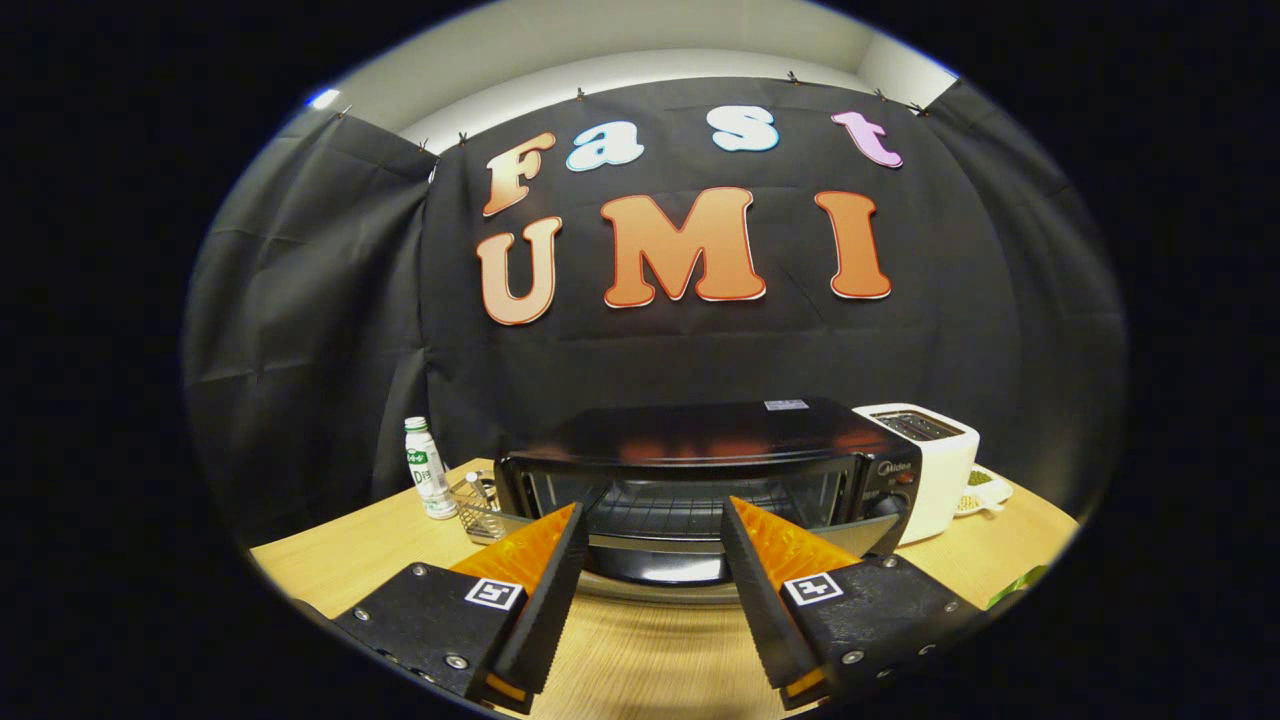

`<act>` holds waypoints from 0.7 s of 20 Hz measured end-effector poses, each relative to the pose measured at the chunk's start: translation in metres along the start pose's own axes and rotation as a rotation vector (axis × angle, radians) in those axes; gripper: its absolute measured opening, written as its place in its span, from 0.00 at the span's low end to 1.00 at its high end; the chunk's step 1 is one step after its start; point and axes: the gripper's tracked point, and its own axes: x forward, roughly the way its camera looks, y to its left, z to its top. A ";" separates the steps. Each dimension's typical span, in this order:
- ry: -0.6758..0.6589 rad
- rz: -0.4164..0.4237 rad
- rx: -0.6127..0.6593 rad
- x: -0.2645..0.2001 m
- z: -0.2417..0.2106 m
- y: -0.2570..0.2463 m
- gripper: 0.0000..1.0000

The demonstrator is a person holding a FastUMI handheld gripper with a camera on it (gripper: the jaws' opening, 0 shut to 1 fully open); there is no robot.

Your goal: Open the toaster oven, put the food inside, and close the toaster oven door.

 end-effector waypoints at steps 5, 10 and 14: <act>0.245 0.065 0.090 -0.021 -0.071 0.014 0.80; 0.341 0.065 0.141 -0.031 -0.110 0.010 0.78; 0.438 0.104 0.233 -0.039 -0.138 0.009 0.77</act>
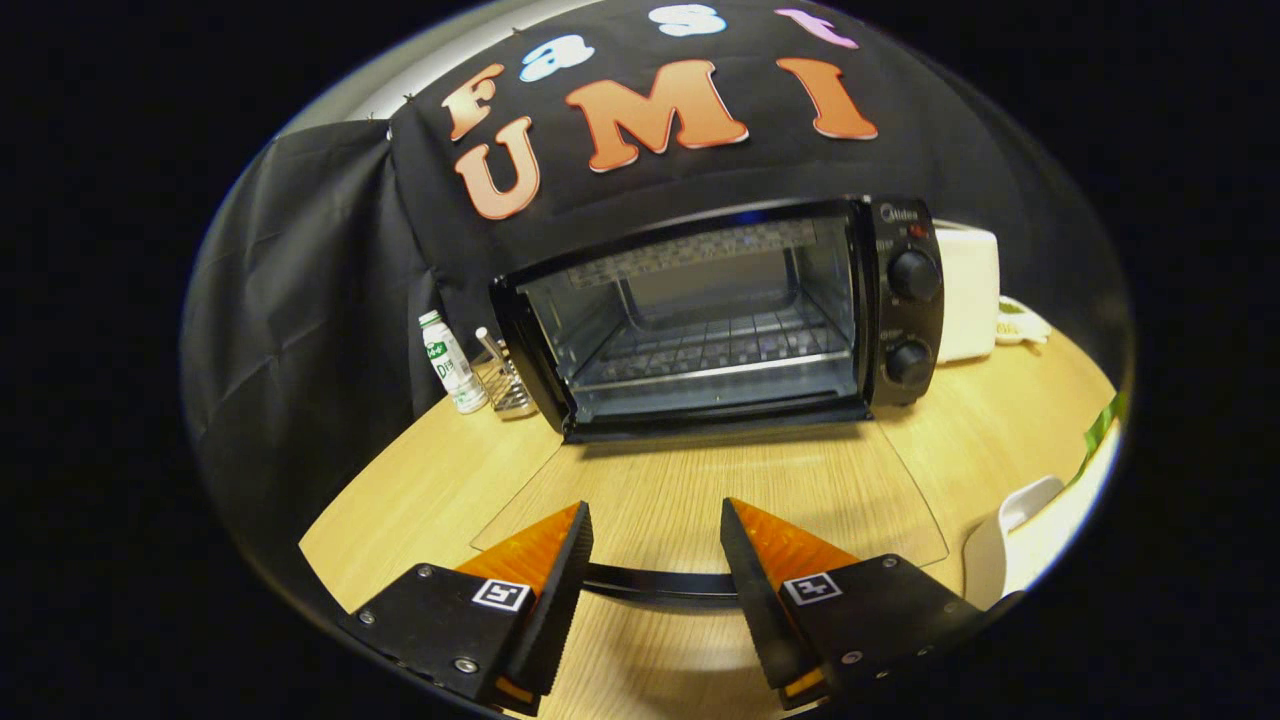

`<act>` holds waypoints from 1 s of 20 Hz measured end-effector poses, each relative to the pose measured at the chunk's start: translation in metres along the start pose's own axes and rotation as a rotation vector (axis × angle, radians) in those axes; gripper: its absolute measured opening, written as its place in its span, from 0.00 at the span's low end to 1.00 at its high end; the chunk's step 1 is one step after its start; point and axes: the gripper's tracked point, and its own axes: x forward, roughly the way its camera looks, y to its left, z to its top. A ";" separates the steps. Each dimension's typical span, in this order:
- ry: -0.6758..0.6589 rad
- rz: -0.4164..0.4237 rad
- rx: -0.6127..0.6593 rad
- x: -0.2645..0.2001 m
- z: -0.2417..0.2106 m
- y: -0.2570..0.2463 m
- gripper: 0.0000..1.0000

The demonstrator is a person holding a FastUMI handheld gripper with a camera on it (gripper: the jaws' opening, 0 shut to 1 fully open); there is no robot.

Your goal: Open the toaster oven, put the food inside, and close the toaster oven door.

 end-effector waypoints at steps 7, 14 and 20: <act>0.008 0.018 0.067 -0.022 0.011 -0.018 0.67; -0.091 0.021 -0.058 -0.096 0.070 -0.045 0.83; -0.135 -0.202 -0.178 -0.149 0.101 -0.131 0.96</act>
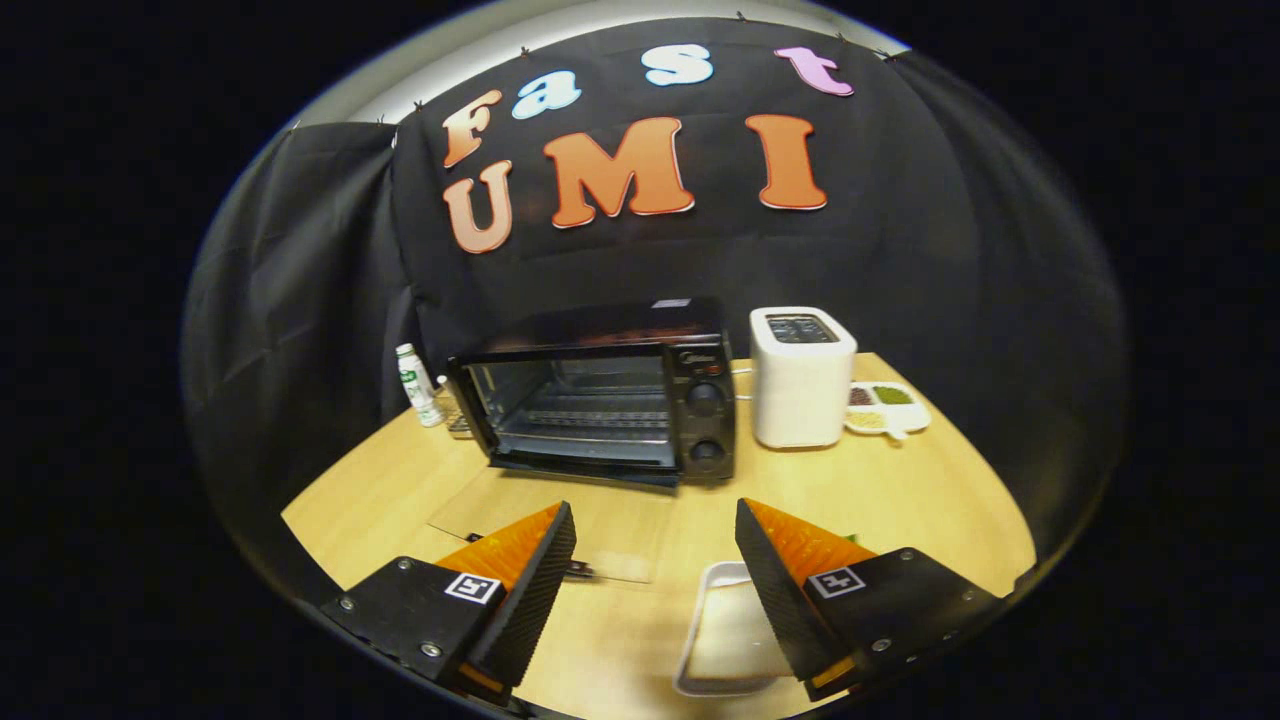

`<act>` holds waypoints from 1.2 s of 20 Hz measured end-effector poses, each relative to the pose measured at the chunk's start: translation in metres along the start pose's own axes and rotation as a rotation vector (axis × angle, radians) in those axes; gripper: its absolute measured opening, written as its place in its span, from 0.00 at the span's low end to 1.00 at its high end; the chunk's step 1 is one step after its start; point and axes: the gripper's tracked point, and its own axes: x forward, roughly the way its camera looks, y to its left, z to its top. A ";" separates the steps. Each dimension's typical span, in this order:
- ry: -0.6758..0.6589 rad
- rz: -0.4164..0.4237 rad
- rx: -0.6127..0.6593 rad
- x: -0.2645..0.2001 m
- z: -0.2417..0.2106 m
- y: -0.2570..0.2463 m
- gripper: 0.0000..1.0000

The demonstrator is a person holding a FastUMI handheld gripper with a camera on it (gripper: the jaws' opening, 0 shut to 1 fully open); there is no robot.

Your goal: Open the toaster oven, put the food inside, and close the toaster oven door.

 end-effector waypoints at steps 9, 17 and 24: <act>0.043 -0.097 0.194 -0.025 -0.022 -0.089 0.95; 0.162 -0.022 0.316 -0.016 -0.069 -0.086 0.95; 0.283 0.107 0.487 -0.008 -0.097 -0.063 0.76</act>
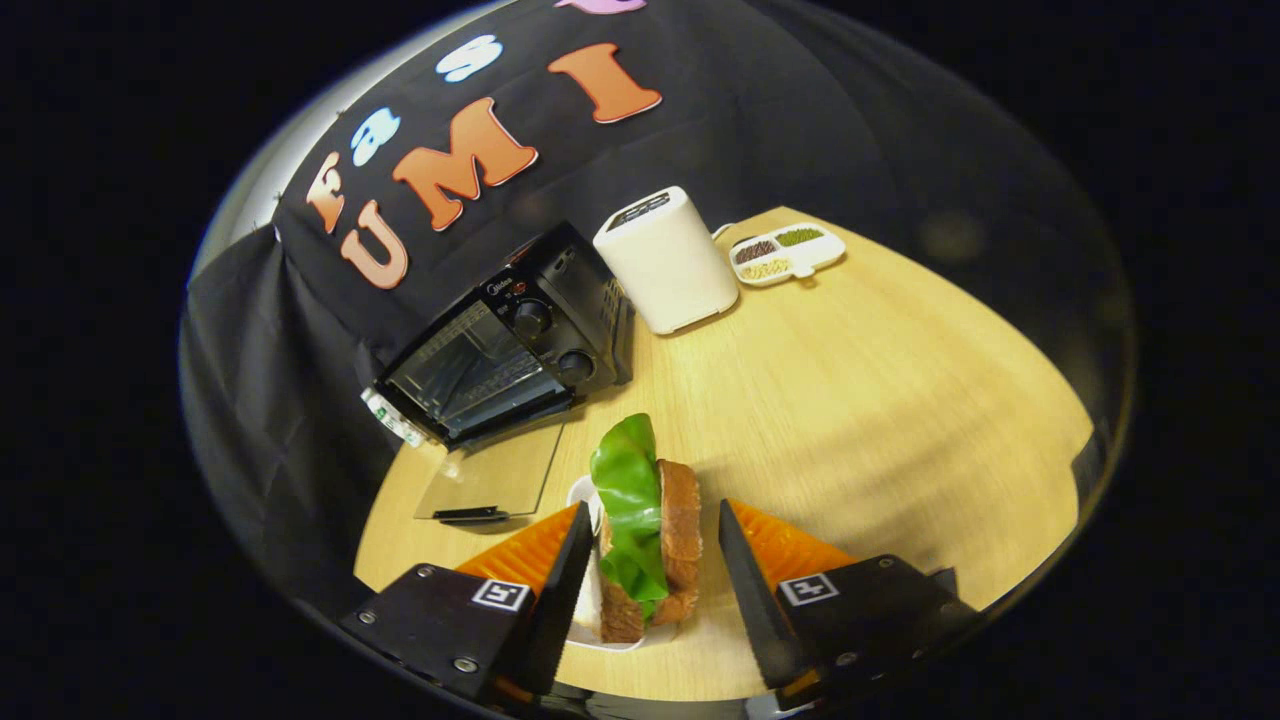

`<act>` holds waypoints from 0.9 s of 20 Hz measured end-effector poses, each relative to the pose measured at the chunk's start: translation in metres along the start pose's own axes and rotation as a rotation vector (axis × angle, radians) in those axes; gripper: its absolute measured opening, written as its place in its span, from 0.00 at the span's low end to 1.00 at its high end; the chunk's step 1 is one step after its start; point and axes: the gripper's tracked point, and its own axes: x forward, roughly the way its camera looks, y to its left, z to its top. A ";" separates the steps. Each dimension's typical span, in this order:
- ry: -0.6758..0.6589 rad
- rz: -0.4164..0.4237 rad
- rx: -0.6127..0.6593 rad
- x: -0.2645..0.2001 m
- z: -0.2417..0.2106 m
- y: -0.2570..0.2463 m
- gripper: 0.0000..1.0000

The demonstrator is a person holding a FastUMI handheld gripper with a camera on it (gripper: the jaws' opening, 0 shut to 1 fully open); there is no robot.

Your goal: Open the toaster oven, put the food inside, and close the toaster oven door.

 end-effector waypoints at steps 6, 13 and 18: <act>0.071 0.058 0.096 -0.002 -0.002 0.008 0.39; -0.023 0.048 0.085 -0.013 0.028 0.028 0.32; -0.111 0.091 0.087 -0.015 0.053 0.067 0.31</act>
